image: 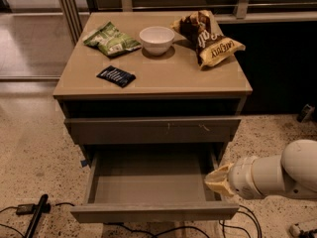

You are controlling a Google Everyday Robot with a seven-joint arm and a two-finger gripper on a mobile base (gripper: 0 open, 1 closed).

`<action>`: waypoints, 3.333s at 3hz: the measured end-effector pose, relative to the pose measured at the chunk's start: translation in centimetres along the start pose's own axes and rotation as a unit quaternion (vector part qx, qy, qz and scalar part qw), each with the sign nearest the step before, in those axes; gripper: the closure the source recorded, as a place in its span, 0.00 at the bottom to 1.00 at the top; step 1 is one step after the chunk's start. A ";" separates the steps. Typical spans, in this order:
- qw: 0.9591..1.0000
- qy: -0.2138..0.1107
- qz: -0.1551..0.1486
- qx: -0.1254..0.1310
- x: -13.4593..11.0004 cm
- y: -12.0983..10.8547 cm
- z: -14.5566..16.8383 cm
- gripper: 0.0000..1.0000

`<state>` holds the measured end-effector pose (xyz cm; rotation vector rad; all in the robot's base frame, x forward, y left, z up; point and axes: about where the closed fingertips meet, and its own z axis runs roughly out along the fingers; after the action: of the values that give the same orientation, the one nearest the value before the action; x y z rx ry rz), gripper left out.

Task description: Close middle drawer

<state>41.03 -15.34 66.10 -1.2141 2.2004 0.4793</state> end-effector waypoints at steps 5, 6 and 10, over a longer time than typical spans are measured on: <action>0.998 -0.008 0.057 -0.025 11.1 2.6 11.2 1.00; 0.998 -0.011 0.065 -0.018 13.1 2.6 13.8 1.00; 0.998 -0.009 0.056 -0.007 14.8 2.4 18.4 0.61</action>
Offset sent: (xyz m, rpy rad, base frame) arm -0.0168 0.0124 -0.0448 0.0259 0.0393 0.0591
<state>38.43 -13.37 42.59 -1.0926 2.2620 0.5502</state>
